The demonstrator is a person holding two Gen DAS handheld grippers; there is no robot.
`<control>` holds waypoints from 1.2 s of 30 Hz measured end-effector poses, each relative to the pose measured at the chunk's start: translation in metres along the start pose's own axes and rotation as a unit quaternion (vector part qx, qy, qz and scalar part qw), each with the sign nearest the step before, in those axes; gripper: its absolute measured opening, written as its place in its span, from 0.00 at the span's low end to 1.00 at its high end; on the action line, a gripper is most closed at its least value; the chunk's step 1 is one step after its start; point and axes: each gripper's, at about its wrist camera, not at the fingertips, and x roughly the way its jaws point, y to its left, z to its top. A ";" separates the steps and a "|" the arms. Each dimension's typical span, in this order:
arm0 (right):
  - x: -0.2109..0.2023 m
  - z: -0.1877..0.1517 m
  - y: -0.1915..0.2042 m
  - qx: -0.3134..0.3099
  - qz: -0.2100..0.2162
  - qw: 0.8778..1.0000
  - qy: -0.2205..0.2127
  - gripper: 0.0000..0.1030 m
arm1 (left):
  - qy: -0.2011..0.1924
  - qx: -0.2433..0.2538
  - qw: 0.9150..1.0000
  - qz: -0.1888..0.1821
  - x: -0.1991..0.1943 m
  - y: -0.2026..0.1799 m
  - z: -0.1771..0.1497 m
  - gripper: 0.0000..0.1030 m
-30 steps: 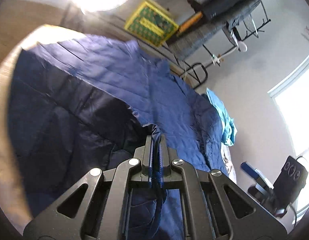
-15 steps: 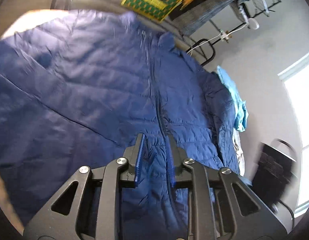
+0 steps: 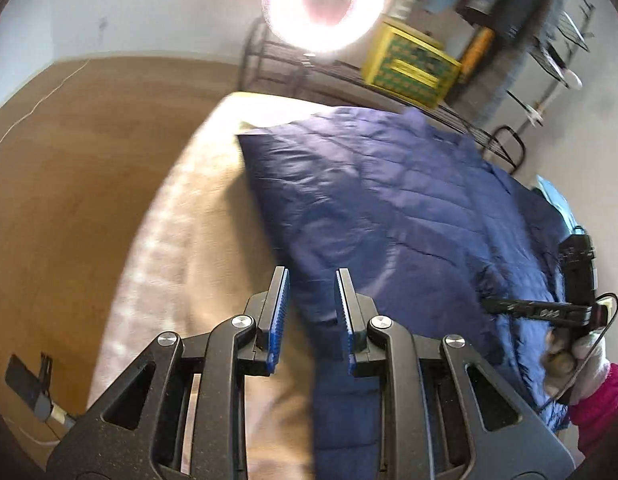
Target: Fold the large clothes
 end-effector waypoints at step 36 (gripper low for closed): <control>-0.036 0.121 -0.133 0.014 -0.235 0.964 -0.128 0.07 | 0.050 0.109 0.993 0.004 0.172 -0.118 0.032 0.22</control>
